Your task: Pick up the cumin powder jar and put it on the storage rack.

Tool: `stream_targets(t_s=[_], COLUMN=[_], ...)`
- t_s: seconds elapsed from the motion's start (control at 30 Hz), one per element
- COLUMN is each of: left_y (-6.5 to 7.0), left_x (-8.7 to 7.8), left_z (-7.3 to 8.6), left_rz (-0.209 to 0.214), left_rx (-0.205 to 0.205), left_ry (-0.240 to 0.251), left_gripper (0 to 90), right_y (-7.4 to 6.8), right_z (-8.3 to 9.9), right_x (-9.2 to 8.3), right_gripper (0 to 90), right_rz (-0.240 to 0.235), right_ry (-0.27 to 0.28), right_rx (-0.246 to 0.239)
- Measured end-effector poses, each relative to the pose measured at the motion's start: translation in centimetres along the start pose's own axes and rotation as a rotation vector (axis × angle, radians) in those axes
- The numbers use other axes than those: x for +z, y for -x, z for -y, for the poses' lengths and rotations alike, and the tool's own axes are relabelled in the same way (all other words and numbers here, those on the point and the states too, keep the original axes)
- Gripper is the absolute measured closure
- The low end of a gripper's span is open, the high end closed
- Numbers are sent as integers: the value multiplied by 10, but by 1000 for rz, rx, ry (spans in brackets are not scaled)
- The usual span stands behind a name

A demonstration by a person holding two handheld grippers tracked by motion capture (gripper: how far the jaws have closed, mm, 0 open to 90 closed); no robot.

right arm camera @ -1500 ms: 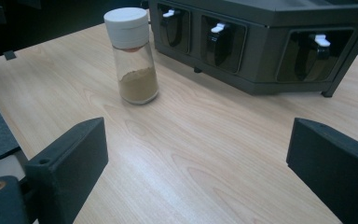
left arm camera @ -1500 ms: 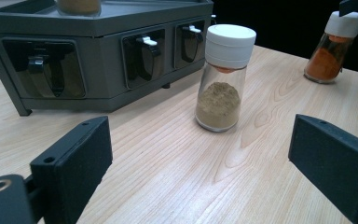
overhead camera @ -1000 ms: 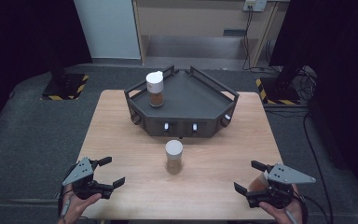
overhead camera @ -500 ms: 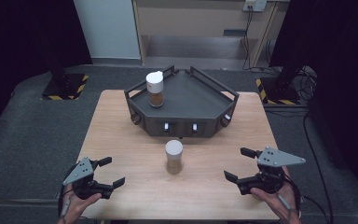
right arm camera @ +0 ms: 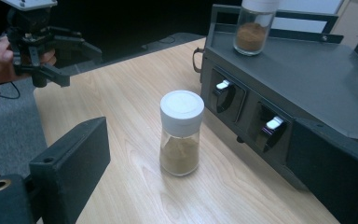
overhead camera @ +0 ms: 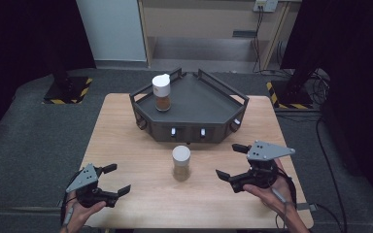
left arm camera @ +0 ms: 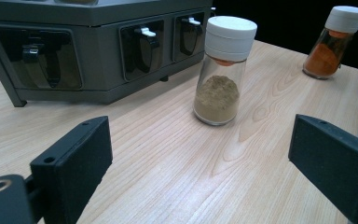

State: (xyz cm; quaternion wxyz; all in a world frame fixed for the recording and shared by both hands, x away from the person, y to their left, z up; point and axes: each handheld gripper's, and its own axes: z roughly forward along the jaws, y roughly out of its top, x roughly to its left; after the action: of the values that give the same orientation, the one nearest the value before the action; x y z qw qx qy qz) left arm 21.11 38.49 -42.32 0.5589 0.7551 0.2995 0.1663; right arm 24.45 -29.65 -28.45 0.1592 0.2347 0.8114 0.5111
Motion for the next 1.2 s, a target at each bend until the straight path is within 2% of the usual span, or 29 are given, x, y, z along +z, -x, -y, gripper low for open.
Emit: stream_targets(t_s=[0.43, 0.87, 1.2], left_y=[0, 1, 0], left_x=[1, 4, 4], left_z=[-2, -4, -4], left_rz=[4, 13, 17], left_rx=[5, 17, 13], left_ry=[-15, -38, -43], left_gripper=[50, 51, 51], right_y=[6, 8, 10], right_z=[-12, -18, -16], right_x=[30, 65, 91], right_gripper=[72, 73, 74], right_rz=[-47, -74, -94], right_ry=[-5, -41, -81], right_rx=[3, -2, 9])
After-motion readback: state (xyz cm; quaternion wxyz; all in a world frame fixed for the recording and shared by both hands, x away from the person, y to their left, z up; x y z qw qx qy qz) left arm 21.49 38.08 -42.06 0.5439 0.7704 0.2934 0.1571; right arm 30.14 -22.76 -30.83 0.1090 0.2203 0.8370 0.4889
